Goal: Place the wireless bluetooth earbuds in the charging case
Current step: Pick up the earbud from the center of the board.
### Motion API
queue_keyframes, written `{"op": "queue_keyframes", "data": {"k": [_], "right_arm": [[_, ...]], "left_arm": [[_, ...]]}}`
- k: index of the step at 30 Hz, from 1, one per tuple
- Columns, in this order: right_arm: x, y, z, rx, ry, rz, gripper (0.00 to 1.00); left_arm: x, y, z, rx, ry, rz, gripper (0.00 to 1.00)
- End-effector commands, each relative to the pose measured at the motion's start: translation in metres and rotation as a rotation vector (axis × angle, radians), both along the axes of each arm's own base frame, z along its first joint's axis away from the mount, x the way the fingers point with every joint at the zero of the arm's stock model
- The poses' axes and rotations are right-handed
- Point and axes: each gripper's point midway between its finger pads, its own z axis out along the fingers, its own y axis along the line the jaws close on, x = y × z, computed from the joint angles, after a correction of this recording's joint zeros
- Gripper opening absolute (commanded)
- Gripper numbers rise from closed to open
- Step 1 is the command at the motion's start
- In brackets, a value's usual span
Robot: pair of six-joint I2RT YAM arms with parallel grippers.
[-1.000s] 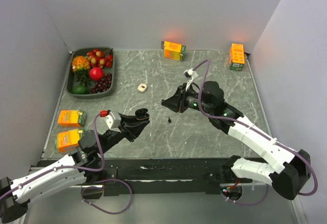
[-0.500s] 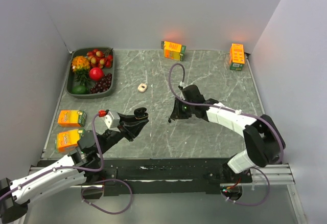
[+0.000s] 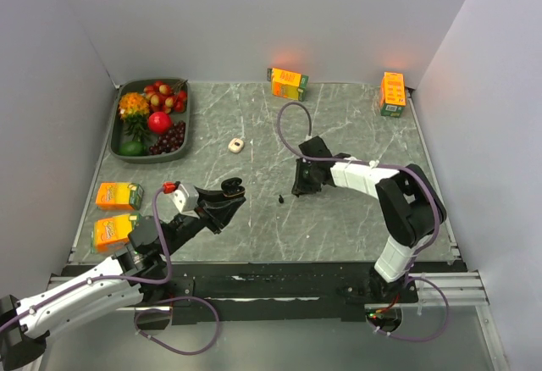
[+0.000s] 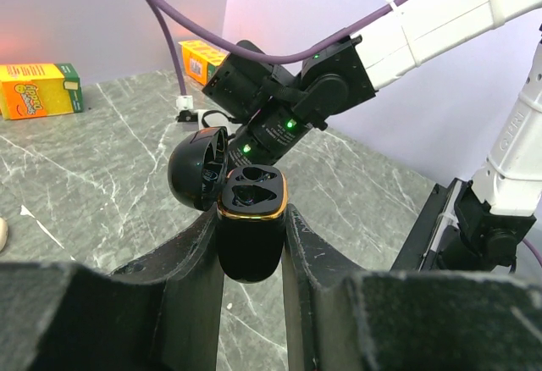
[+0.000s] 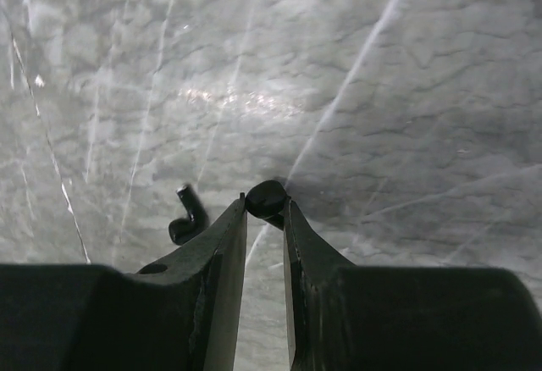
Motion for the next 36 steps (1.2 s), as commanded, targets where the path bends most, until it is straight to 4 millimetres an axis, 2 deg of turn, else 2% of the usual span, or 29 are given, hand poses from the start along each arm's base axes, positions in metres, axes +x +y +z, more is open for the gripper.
{"op": "queue_keyframes", "data": {"k": [1, 6, 9, 12, 14, 15, 16, 17, 18, 24, 36], "right_arm": [[0.015, -0.011, -0.002, -0.008, 0.007, -0.127, 0.26], [0.015, -0.016, 0.008, -0.034, -0.008, -0.13, 0.48], [0.015, -0.02, 0.023, -0.048, -0.043, -0.106, 0.54], [0.016, -0.017, 0.039, -0.077, -0.078, -0.019, 0.55], [0.016, -0.021, 0.039, -0.169, -0.09, 0.08, 0.54], [0.018, -0.007, 0.048, -0.182, -0.115, 0.146, 0.53], [0.011, -0.014, 0.045, -0.259, -0.094, 0.201, 0.52], [0.014, -0.017, 0.045, -0.329, -0.119, 0.212, 0.52], [0.011, -0.01, 0.047, -0.349, -0.139, 0.255, 0.51], [0.005, -0.006, 0.038, -0.472, -0.112, 0.359, 0.5], [0.002, -0.003, 0.016, -0.52, -0.077, 0.393, 0.51]], "left_arm": [[0.0, 0.002, 0.019, -0.054, -0.015, 0.007, 0.01], [-0.001, 0.003, 0.02, -0.054, -0.019, 0.008, 0.01], [-0.002, 0.002, 0.02, -0.056, -0.019, -0.001, 0.01], [-0.002, 0.001, 0.02, -0.059, -0.018, -0.003, 0.01], [-0.002, 0.001, 0.019, -0.059, -0.018, -0.004, 0.01], [-0.002, 0.001, 0.019, -0.06, -0.017, -0.005, 0.01], [-0.002, 0.001, 0.018, -0.056, -0.017, -0.007, 0.01], [-0.002, 0.001, 0.018, -0.055, -0.016, -0.007, 0.01], [-0.003, 0.0, 0.018, -0.053, -0.017, -0.013, 0.01], [-0.006, 0.001, 0.02, -0.052, -0.019, -0.022, 0.01], [-0.008, -0.002, 0.019, -0.052, -0.018, -0.038, 0.01]]}}
